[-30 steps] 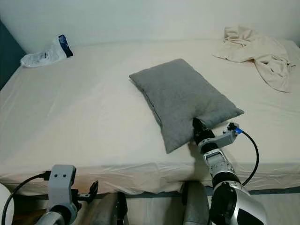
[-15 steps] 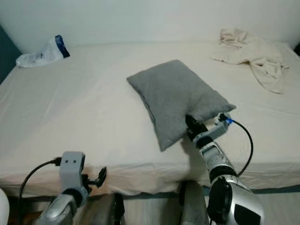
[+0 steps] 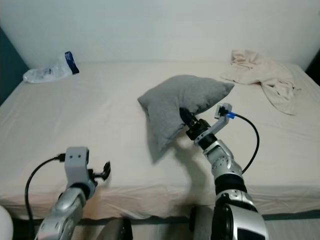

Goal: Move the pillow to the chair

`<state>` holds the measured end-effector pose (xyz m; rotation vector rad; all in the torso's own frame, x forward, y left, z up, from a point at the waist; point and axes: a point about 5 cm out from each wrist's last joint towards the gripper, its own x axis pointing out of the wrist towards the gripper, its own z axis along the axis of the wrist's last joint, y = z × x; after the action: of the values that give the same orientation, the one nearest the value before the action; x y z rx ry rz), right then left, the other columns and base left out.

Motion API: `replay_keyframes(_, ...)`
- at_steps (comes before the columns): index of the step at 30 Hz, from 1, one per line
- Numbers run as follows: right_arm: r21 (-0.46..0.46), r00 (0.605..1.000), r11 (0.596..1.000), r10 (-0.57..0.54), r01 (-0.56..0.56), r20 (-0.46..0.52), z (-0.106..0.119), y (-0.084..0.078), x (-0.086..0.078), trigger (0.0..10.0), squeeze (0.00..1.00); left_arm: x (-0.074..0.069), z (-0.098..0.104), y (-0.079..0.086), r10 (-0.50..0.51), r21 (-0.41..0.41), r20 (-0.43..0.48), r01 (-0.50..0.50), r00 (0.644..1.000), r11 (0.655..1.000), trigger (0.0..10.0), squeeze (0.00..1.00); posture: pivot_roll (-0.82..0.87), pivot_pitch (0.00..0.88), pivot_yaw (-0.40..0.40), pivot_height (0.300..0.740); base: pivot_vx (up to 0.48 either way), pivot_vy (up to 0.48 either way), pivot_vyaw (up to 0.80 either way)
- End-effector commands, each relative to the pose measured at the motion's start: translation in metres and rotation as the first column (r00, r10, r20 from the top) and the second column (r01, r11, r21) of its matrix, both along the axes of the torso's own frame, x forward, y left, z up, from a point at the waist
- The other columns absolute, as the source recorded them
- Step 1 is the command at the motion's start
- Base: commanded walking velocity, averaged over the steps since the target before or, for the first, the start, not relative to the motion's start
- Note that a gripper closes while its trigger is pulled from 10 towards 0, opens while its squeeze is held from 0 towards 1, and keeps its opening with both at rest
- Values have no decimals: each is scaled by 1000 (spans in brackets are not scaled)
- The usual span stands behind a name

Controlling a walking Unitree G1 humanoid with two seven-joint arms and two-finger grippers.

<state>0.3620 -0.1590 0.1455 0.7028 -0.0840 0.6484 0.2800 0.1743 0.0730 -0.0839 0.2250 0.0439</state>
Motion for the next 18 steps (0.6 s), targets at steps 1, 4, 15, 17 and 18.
replay_keyframes(1,13,996,999,39,-41,82,15,5,-1,0,0,0,-5,2,17,-2,-11,-17,1000,1000,10000,0,35,29,16,668,0,0,0)
replay_keyframes(4,11,995,999,48,-49,90,17,7,-3,0,0,4,-5,1,15,-5,-4,-15,1000,1000,10000,0,29,23,14,683,0,0,0)
replay_keyframes(15,-7,993,997,83,-83,81,17,17,-12,0,0,15,-7,-5,9,-15,21,-9,1000,1000,10000,0,9,2,13,736,0,0,0)
replay_keyframes(17,-23,994,996,85,-84,67,13,19,-13,0,0,16,-7,-6,7,-17,24,-6,1000,1000,10000,0,7,0,12,740,0,0,0)
replay_keyframes(18,-29,995,996,84,-83,59,12,20,-14,0,0,17,-7,-7,6,-18,25,-6,1000,1000,10000,0,7,0,12,740,0,0,0)
